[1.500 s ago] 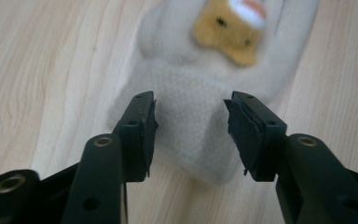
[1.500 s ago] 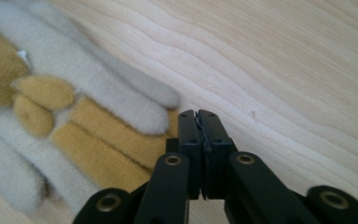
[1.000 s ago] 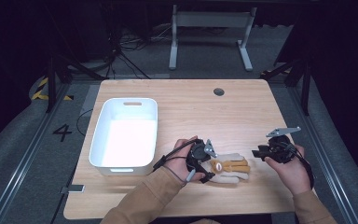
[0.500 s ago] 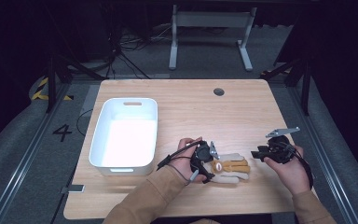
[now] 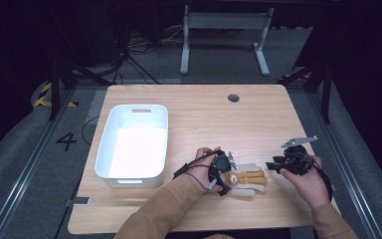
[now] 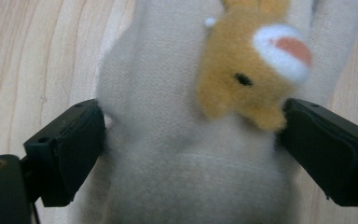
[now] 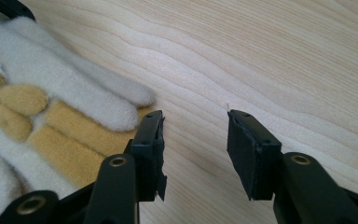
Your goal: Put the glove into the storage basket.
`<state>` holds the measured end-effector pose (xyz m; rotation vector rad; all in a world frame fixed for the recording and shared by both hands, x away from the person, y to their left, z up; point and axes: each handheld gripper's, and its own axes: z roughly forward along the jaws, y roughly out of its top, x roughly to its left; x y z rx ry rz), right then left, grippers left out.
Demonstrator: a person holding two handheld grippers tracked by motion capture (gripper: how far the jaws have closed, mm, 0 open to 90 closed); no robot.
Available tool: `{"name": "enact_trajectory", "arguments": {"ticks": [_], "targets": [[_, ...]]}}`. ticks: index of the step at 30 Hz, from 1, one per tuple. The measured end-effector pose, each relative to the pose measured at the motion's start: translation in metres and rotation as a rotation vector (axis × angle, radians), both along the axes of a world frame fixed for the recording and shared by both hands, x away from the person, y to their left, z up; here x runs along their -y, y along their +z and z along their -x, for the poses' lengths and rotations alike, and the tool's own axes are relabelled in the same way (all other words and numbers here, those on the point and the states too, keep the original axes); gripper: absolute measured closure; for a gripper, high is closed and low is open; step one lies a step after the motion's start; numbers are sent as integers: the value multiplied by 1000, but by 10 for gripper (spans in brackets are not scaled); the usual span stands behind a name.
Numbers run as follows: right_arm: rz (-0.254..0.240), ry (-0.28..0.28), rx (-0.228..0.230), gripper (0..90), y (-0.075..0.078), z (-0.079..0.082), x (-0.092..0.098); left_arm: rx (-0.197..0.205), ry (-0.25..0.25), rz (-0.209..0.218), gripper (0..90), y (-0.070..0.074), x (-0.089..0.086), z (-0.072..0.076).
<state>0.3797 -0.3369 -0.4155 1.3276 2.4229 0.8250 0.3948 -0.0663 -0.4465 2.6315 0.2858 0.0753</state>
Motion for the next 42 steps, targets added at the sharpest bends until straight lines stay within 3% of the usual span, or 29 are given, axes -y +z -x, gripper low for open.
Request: {"name": "enact_trajectory", "arguments": {"ticks": [4, 6, 7, 10, 16, 21, 33, 42], "targets": [[1, 1, -4, 558, -1, 0, 0, -26, 12, 11, 60, -2, -1, -3], [2, 8, -3, 553, -2, -1, -1, -64, 17, 19, 95, -3, -1, -5], [4, 12, -3, 550, -2, -1, -2, -62, 17, 24, 111, -3, -1, -5], [8, 16, -3, 549, -3, -1, -3, -66, 1, 40, 250, 1, -3, -4], [4, 14, 7, 549, -1, 0, -3, -103, -8, 30, 517, 5, -1, 1], [3, 11, 18, 548, 1, 1, -2, -132, -1, 34, 642, 6, -1, 2], [1, 4, 18, 546, 0, 0, 0, -209, 62, 21, 705, 12, -7, -1], [-5, 6, 23, 546, 2, -4, -2, -232, 98, 67, 707, 35, -25, -2]]}}
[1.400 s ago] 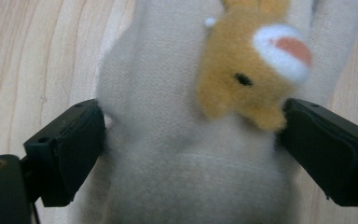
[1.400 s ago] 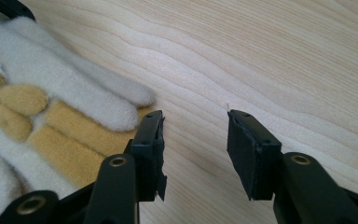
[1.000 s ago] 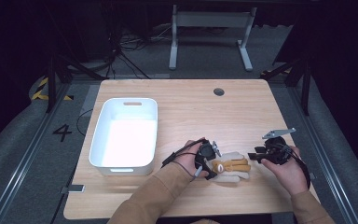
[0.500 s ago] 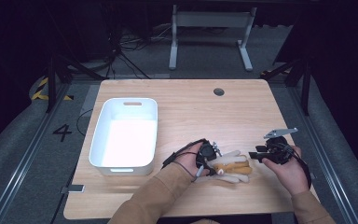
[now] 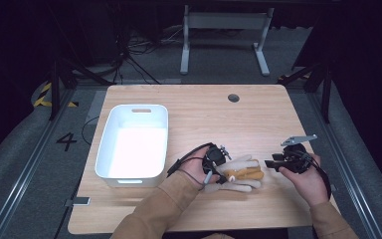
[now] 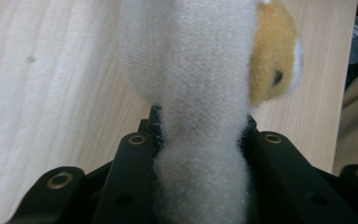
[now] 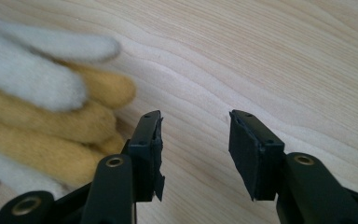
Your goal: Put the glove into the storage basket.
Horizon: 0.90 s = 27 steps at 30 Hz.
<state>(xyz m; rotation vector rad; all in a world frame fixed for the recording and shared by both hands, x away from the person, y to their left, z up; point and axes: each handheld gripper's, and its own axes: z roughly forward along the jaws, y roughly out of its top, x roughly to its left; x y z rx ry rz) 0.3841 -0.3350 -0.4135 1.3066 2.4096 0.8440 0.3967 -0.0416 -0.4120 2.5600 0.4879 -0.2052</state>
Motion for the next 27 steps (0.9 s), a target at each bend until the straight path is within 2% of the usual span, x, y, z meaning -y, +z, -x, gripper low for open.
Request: {"name": "enact_trajectory", "arguments": {"ticks": [8, 17, 27], "targets": [[-11, 26, 0, 546, 1, -11, -7, 22, 76, 26, 707, 24, -26, -1], [-13, 58, -7, 546, 0, -23, -19, 50, 143, 36, 707, 46, -51, 1], [-6, 64, -25, 546, -5, -27, -23, 75, 220, 41, 706, 67, -74, 1]]}}
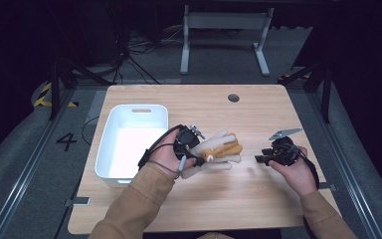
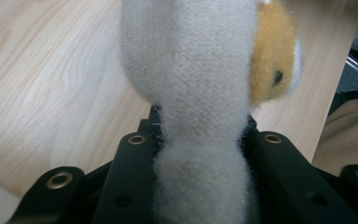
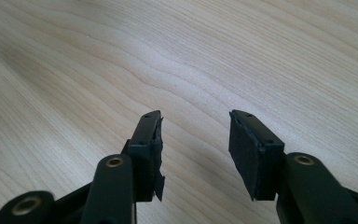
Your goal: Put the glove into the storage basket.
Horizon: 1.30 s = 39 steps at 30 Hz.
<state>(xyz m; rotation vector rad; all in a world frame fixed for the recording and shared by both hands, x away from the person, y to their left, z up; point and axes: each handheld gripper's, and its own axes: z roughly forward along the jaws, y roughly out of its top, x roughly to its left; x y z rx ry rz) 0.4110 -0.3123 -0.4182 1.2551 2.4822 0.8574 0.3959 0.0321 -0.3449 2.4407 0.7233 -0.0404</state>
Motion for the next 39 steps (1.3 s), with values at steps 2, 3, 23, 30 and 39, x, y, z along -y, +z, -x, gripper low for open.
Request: {"name": "enact_trajectory", "arguments": {"ticks": [2, 3, 23, 30, 39], "targets": [[0, -3, -5, 546, -1, 0, 0, 1, 16, 0, 706, 3, -4, 0], [1, -4, -4, 547, -1, 0, 1, 4, 23, 6, 706, 5, -6, 0], [13, -11, -26, 548, -9, 0, 3, 41, 207, 37, 705, 33, -44, -2], [15, -14, -24, 548, -9, 0, 3, 58, 283, 49, 705, 39, -56, -2], [17, -10, -31, 547, -12, -1, 3, 68, 371, 62, 704, 40, -74, -2]]}}
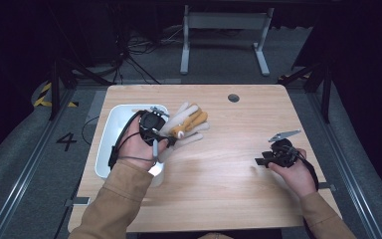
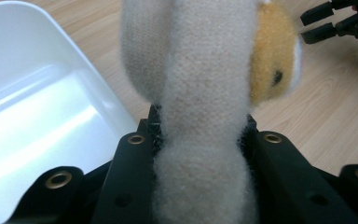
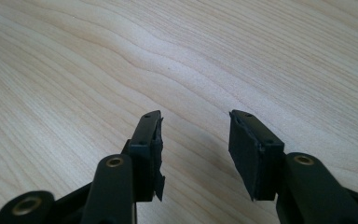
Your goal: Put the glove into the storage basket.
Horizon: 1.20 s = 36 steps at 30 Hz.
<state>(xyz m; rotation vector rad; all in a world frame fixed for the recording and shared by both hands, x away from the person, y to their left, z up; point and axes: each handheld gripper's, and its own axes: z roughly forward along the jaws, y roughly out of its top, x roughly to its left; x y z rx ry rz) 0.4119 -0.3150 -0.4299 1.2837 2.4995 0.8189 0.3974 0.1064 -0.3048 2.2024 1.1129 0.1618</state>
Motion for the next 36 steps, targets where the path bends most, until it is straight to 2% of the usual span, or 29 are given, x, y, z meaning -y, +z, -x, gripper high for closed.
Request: {"name": "enact_trajectory", "arguments": {"ticks": [4, 8, 16, 21, 24, 28, 33, 36], "targets": [[-4, 1, -4, 546, 0, -1, 0, -3, 33, 15, 704, 1, -9, 1], [-9, 10, -2, 544, 0, -5, -1, -3, 72, 8, 703, 0, -18, 2], [-13, 32, -1, 542, 0, -15, -11, -14, 164, 21, 703, -2, -40, 4], [-15, 46, 3, 540, 0, -19, -17, -20, 251, 29, 703, -6, -56, 4], [-16, 51, 4, 540, 0, -20, -19, -35, 306, 41, 702, -11, -63, 2], [-14, 58, 1, 538, -1, -21, -21, -55, 355, 50, 701, -19, -67, -4], [-15, 55, 2, 536, -1, -20, -21, -81, 387, 53, 699, -34, -69, -16], [-12, 58, 0, 536, -1, -20, -19, -88, 408, 70, 698, -41, -70, -20]]}}
